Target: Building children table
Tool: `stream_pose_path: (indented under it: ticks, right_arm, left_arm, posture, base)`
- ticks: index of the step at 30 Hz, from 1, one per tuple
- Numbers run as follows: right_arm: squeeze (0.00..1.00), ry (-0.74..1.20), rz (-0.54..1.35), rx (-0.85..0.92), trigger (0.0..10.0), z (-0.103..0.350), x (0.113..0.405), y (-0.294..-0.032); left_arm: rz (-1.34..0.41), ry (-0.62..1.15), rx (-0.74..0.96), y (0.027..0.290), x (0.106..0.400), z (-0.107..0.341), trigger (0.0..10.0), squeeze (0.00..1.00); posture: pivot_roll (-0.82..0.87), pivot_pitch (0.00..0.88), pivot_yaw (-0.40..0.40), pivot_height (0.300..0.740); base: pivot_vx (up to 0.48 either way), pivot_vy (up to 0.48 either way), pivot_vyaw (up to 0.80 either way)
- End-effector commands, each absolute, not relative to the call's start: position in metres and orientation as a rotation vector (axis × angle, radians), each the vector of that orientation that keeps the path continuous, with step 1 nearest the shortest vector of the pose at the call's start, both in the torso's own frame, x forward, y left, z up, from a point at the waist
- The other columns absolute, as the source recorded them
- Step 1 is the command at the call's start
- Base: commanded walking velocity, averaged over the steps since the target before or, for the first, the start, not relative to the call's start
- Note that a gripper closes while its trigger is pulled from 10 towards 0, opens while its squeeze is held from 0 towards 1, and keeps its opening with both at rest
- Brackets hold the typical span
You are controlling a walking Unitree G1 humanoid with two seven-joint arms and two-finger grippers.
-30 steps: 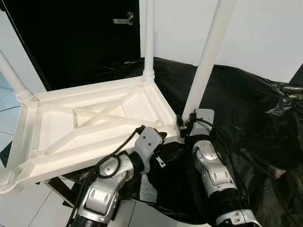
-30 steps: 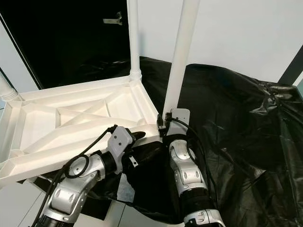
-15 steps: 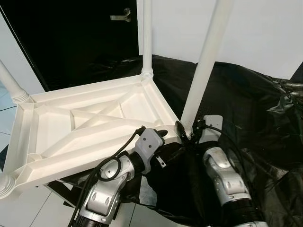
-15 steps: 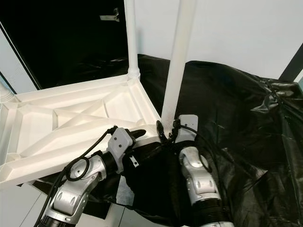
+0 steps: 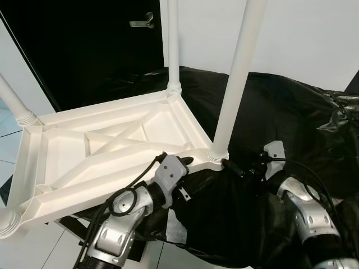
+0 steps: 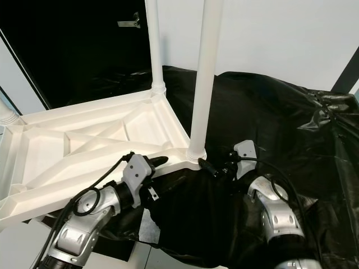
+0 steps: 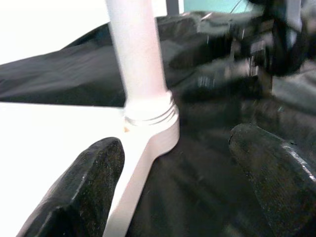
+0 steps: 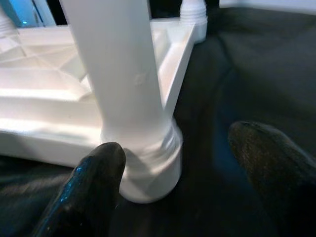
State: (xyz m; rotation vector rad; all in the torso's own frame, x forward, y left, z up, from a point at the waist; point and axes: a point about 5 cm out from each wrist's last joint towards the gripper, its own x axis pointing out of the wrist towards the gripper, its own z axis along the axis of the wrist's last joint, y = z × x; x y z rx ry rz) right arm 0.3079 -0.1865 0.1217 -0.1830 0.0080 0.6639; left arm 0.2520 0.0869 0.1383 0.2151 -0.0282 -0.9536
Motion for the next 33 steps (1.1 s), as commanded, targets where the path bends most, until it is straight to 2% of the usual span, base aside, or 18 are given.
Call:
stream_pose_path:
  ticks: [1,15,16,17,18,19,20,26,33]
  right_arm:
    - [0.0,0.012,0.737,-0.221,10.0,0.123,0.314,-0.18]
    - [0.0,0.031,0.913,-0.304,10.0,0.131,0.343,-0.153]
    - [0.0,0.032,0.904,-0.307,8.8,0.132,0.345,-0.154]
    - [0.0,0.032,0.897,-0.309,8.8,0.132,0.346,-0.154]
    - [0.0,0.03,0.884,-0.305,4.9,0.132,0.349,-0.155]
    - [0.0,0.029,0.876,-0.303,4.9,0.132,0.35,-0.156]
    - [0.0,0.031,0.858,-0.293,0.2,0.131,0.352,-0.156]
    - [0.0,0.044,0.823,-0.249,0.0,0.127,0.352,-0.159]
    - [0.0,0.024,0.784,-0.167,0.0,0.115,0.336,-0.157]
  left_arm:
    - [-1.072,-0.006,0.217,0.087,0.248,0.135,10.0,0.0]
    - [-1.087,-0.024,0.228,0.081,0.251,0.141,10.0,0.0]
    - [-1.086,-0.026,0.227,0.08,0.251,0.141,10.0,0.0]
    - [-1.085,-0.027,0.227,0.08,0.251,0.141,10.0,0.0]
    - [-1.086,-0.027,0.225,0.079,0.25,0.141,10.0,0.0]
    - [-1.086,-0.027,0.224,0.079,0.25,0.141,10.0,0.0]
    - [-1.085,-0.026,0.222,0.078,0.25,0.141,10.0,0.0]
    - [-1.086,-0.028,0.217,0.075,0.25,0.141,10.0,0.0]
    - [-1.101,-0.013,0.218,0.077,0.247,0.139,10.0,0.0]
  posture:
    - [0.0,0.0,0.008,0.74]
    - [0.03,0.0,-0.007,0.74]
    - [0.04,0.0,-0.009,0.74]
    - [0.04,0.0,-0.009,0.74]
    - [0.04,0.0,-0.012,0.74]
    - [0.04,0.0,-0.012,0.74]
    - [0.04,0.0,-0.013,0.74]
    - [0.04,0.0,-0.014,0.74]
    - [0.02,0.0,-0.014,0.74]
  base:
    - [0.0,0.0,0.0]
    - [0.0,0.0,0.0]
    - [0.0,0.0,0.0]
    - [0.0,0.0,0.0]
    - [0.0,0.0,0.0]
    - [0.0,0.0,0.0]
    - [0.0,0.0,0.0]
    - [0.0,0.0,0.0]
    - [0.0,0.0,0.0]
